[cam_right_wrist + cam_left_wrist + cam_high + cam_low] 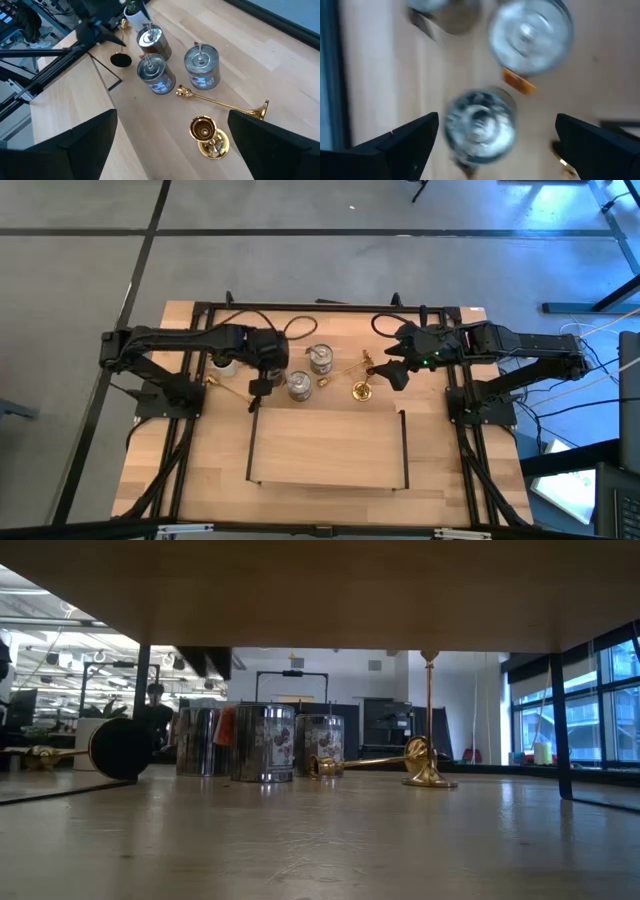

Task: Pick & Place candle stick holders
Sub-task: Put the top left silver scented candle on the shelf

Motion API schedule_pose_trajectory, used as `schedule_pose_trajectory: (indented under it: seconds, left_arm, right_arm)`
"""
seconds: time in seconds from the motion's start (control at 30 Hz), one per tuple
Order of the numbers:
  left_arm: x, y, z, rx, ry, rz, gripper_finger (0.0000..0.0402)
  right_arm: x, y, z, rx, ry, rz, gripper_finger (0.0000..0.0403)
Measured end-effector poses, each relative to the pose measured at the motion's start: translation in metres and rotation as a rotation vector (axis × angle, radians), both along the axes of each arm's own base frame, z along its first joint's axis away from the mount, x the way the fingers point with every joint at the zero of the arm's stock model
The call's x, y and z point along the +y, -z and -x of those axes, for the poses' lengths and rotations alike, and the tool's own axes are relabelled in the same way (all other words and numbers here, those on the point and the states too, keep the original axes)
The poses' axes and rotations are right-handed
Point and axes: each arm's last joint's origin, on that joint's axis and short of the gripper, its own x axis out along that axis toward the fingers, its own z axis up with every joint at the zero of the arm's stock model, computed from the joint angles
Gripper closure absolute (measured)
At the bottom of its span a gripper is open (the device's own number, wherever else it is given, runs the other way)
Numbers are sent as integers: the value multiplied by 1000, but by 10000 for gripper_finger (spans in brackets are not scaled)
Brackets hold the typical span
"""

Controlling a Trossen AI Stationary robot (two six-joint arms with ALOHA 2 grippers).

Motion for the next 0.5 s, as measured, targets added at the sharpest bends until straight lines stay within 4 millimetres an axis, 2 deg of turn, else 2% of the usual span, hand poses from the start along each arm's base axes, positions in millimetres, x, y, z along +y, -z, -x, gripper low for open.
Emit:
schedule_pose_trajectory:
  seconds: [0.1,0.23,0.37,0.5]
  left_arm:
    - [12,3,0,-54,2,42,2]
    - [25,24,6,-40,30,124,2]
    - [38,35,15,-4,3,81,1]
    - [47,35,18,-6,17,80,1]
  right_arm:
    - [0,0,-2,-11,18,9,20]
    - [0,0,-8,-38,22,7,20]
    - [0,0,-12,-54,23,5,20]
    - [0,0,-15,-61,23,5,20]
